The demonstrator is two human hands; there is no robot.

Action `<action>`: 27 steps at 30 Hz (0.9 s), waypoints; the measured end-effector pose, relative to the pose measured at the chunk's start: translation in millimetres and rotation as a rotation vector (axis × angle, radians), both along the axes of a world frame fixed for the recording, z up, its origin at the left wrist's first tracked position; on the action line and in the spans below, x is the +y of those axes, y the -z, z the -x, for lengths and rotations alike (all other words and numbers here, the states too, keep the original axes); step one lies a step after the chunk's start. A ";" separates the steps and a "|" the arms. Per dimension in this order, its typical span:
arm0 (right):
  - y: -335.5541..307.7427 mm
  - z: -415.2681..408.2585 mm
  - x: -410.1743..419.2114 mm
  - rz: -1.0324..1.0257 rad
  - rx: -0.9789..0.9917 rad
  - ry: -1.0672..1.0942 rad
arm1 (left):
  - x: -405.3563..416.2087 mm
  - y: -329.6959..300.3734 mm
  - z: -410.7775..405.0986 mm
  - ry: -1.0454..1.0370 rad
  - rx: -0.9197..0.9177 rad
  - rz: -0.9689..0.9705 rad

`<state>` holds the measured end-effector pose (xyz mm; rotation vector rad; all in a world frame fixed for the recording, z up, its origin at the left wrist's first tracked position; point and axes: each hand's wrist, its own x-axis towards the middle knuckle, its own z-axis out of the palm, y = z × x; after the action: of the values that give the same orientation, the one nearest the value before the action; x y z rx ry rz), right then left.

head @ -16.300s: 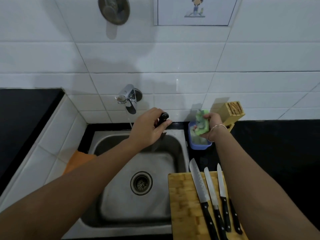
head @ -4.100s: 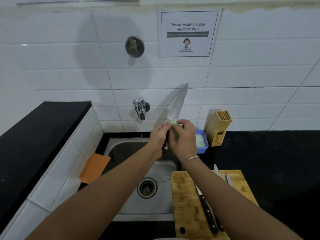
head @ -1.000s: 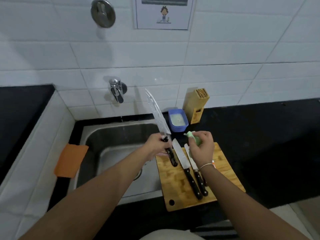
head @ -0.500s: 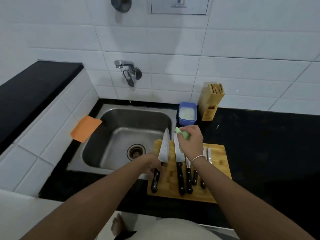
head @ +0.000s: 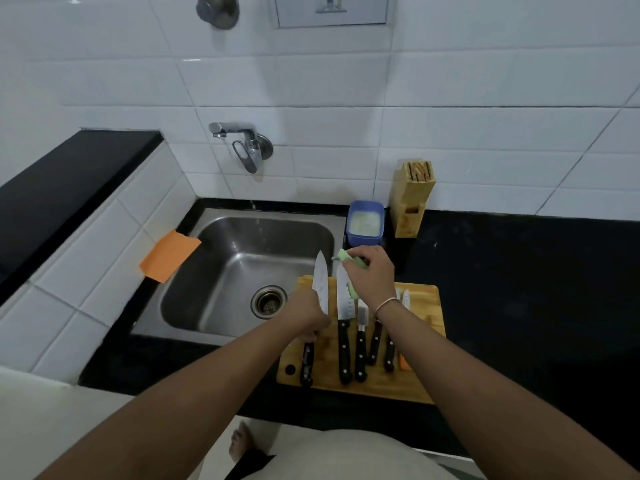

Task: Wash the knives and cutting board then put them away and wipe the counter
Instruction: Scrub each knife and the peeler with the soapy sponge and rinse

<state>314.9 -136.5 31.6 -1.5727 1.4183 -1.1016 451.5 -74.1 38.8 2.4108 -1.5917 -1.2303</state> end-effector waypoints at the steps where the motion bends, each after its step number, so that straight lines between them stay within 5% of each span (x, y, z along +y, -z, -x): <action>1: -1.5 2.8 -0.7 -0.031 -0.016 -0.005 | -2.2 -0.3 8.5 -0.026 0.018 -0.025; 9: -14.0 30.3 -3.9 -0.093 -0.106 0.032 | -3.4 19.3 43.0 0.093 -0.034 -0.057; 17: -13.1 27.2 -5.9 -0.054 -0.131 0.079 | -6.8 23.2 36.1 -0.029 0.081 -0.150; 23: -17.5 -0.9 -14.1 0.015 -0.168 0.108 | -9.4 26.7 17.5 -0.201 0.338 -0.143; 27: -26.4 -30.5 -21.8 0.031 -0.219 0.151 | -20.4 22.8 -14.5 -0.297 0.423 0.032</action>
<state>345.4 -158.3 58.0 -1.3371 1.3936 -1.3470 466.0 -94.4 16.0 2.0805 -1.0858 -1.5040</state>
